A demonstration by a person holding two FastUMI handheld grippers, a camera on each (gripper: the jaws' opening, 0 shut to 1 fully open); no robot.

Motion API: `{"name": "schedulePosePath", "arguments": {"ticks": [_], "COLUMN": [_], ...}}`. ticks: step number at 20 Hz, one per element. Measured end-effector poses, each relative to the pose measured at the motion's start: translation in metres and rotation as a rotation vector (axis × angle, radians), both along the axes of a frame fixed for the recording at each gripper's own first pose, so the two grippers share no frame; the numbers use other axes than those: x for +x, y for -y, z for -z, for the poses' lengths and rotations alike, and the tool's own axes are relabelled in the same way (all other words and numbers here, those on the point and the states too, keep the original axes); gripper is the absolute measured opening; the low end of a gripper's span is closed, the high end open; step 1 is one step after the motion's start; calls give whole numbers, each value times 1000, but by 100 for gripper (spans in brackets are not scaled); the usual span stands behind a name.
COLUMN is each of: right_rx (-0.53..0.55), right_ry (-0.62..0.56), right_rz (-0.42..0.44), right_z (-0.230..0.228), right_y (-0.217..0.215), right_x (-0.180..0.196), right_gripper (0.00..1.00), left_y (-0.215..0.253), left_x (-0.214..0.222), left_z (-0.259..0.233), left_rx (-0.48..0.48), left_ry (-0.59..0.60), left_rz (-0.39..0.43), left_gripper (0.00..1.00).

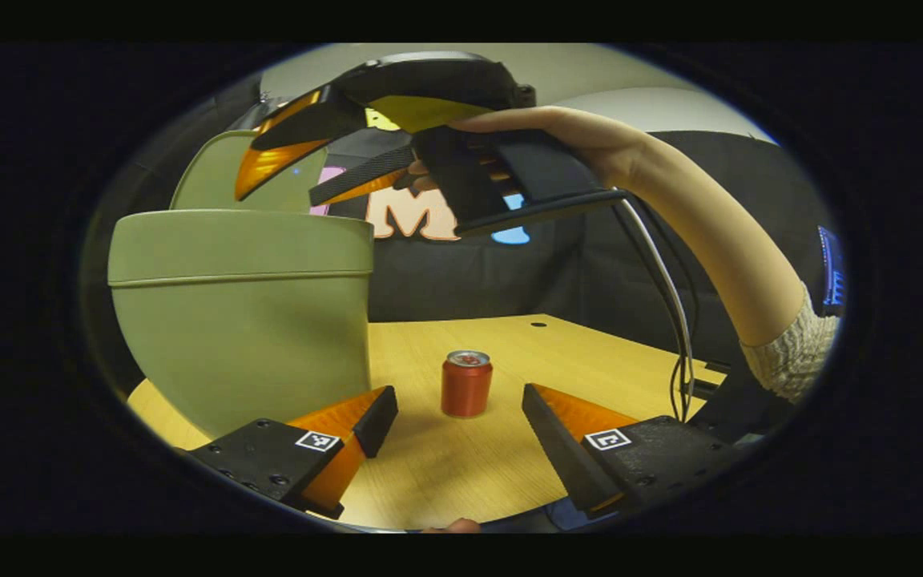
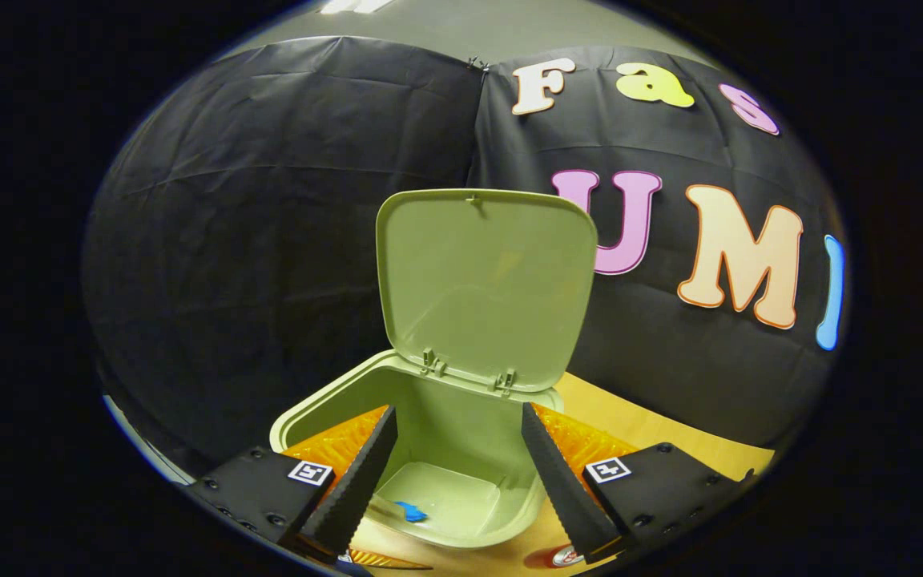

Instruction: Press the lid of the desktop garbage bin to open it, pick up the crumpled paper on the desktop and throw it into the bin, then pick up the pop can on the desktop and drop it into the bin, and finally close the garbage bin lid.

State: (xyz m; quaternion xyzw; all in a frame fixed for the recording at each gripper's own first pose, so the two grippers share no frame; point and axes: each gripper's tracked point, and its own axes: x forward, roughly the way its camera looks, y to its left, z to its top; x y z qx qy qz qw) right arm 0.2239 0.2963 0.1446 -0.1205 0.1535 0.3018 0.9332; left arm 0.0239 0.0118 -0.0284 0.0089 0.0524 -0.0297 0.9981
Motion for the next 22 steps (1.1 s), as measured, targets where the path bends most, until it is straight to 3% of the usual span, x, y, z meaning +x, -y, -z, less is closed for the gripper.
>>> {"name": "schedulePosePath", "arguments": {"ticks": [4, 13, 19, 22], "right_rx": [-12, 69, 147, 130], "right_ry": [60, 170, 128, 117], "right_rz": [98, 271, 340, 439], "right_z": [0, 15, 81, 116], "right_y": [62, 199, 252, 289], "right_x": [-10, -68, -99, -102], "right_gripper": [96, 100, 98, 98], "left_y": [1, 12, 17, 16], "left_x": [1, 14, 51, 71], "left_z": [2, 10, 17, 24], "left_rx": [1, 8, 35, 56], "left_ry": [-7, -31, -63, -86], "left_rz": [-2, 11, 11, -4], "left_gripper": [95, 95, 95, 95]}}
